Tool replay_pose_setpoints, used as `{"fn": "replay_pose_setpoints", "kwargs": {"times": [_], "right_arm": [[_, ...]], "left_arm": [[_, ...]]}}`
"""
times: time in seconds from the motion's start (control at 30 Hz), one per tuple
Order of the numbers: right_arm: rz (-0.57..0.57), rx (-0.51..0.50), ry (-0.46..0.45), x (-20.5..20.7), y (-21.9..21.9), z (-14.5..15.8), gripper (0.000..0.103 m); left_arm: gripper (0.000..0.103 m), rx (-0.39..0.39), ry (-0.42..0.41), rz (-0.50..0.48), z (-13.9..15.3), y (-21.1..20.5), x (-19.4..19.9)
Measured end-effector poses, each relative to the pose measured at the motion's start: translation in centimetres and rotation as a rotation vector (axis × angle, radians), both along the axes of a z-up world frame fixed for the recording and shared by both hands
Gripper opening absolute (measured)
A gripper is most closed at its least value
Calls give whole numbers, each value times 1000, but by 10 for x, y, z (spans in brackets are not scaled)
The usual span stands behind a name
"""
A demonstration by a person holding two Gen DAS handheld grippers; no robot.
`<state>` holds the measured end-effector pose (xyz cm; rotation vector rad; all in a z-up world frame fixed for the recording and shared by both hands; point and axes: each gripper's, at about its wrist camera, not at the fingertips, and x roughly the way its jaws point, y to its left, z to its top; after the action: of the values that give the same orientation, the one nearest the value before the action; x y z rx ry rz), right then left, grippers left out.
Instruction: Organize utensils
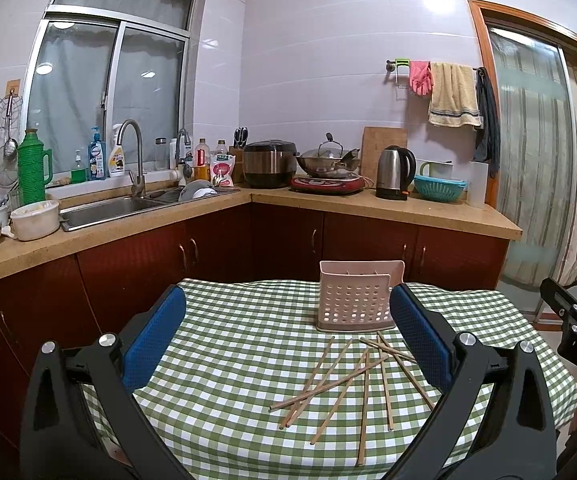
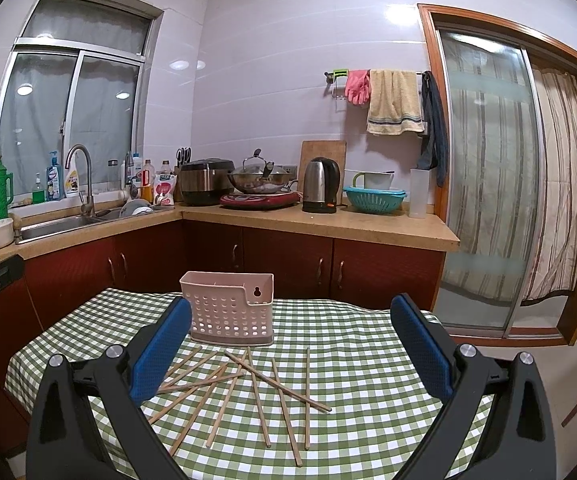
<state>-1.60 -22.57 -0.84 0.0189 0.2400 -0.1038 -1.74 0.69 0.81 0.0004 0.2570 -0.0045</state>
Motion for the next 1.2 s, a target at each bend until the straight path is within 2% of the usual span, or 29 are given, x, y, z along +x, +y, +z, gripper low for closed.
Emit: {"fn": "replay_pose_setpoints", "kwargs": {"times": [1.2], "right_arm": [[10, -5, 11, 2, 4, -2, 97]], "left_arm": [[99, 4, 9, -2, -4, -2, 1]]}}
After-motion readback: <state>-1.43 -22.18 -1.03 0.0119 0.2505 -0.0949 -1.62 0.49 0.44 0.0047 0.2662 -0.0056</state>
